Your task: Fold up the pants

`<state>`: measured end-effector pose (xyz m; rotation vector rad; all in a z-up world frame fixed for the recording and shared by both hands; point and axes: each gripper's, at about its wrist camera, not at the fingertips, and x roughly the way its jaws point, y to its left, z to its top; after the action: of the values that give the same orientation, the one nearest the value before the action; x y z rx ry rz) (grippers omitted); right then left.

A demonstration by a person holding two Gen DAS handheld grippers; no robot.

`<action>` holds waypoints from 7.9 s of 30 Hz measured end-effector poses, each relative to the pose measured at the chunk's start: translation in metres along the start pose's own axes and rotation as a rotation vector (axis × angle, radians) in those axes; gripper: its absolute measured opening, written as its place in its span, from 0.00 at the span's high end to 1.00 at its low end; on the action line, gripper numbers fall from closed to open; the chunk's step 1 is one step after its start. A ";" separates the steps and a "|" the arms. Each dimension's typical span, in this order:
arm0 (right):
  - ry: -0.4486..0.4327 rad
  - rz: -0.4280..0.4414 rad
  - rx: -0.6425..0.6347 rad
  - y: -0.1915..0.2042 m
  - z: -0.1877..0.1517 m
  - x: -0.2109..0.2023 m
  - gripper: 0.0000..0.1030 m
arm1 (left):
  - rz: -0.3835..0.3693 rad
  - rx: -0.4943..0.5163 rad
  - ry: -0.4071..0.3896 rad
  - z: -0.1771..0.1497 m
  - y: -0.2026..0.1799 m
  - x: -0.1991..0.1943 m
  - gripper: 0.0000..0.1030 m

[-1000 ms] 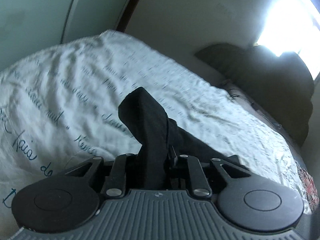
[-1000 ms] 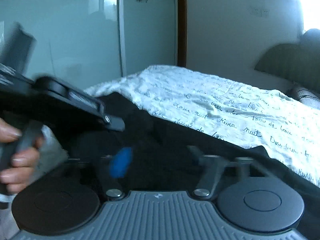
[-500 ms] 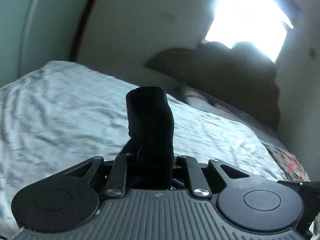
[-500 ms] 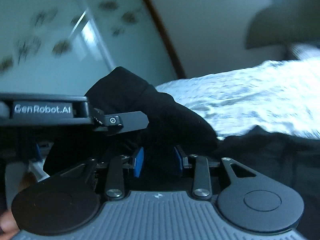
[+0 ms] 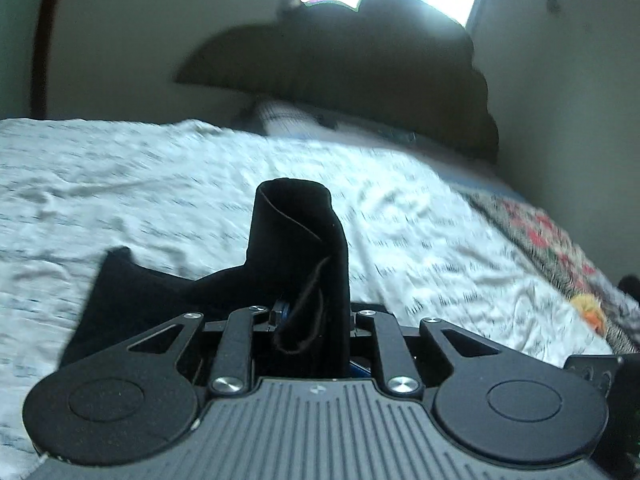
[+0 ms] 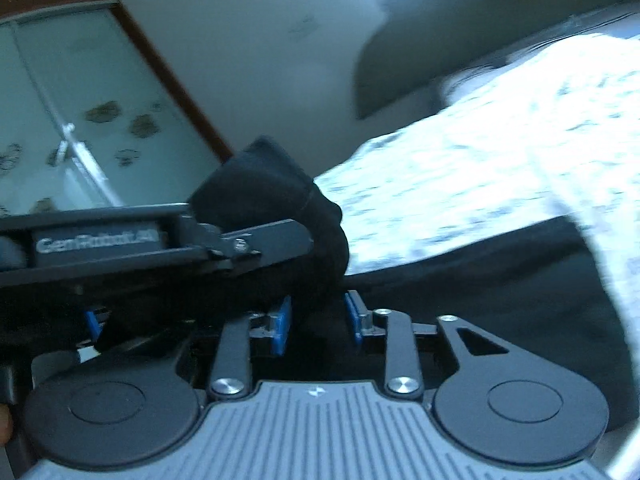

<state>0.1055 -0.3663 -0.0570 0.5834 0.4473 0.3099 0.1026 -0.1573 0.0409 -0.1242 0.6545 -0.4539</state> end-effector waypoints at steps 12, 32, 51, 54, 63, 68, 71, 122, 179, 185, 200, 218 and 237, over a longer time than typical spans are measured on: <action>-0.070 -0.183 0.201 -0.079 0.006 -0.032 0.74 | -0.146 -0.055 0.146 0.000 -0.044 0.067 0.63; 0.146 -0.352 -0.220 -0.053 0.047 0.017 0.72 | 0.347 0.253 0.187 0.018 0.091 0.102 0.28; 0.175 -0.243 -0.476 0.019 0.039 0.038 0.41 | 0.271 0.157 0.072 0.014 0.095 0.086 0.24; 0.303 -0.289 -0.486 0.004 0.031 0.080 0.41 | 0.329 0.172 0.110 0.012 0.092 0.107 0.26; 0.133 -0.184 -0.150 -0.056 0.062 -0.012 0.22 | 0.117 0.092 0.072 0.009 0.142 0.025 0.13; 0.179 -0.080 0.113 -0.117 0.052 -0.040 0.21 | -0.007 -0.026 0.153 -0.014 0.171 0.005 0.13; 0.211 -0.043 0.143 -0.121 0.043 -0.042 0.21 | -0.041 -0.092 0.173 -0.026 0.180 0.005 0.13; 0.154 -0.107 -0.233 0.042 0.080 0.096 0.51 | 0.189 -0.050 0.012 0.053 0.250 -0.008 0.08; 0.238 -0.303 -0.291 0.147 -0.060 0.044 0.00 | 0.390 -0.103 0.079 -0.072 0.190 -0.092 0.00; 0.214 -0.331 -0.305 0.148 -0.065 0.037 0.00 | 0.421 -0.098 0.081 -0.075 0.188 -0.099 0.00; 0.015 -0.287 -0.554 0.162 -0.053 0.039 0.00 | 0.494 -0.047 0.055 -0.060 0.204 -0.083 0.00; 0.114 -0.231 -0.470 0.091 0.039 0.125 0.01 | 0.374 -0.114 0.001 0.035 0.267 -0.041 0.03; 0.366 -0.051 -0.637 0.160 0.001 0.249 0.46 | -0.240 -0.746 0.112 0.045 0.366 0.064 0.09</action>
<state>0.2951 -0.1401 -0.0404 -0.1123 0.6763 0.4875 0.3092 0.1412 -0.0517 -0.8960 0.9008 -0.4291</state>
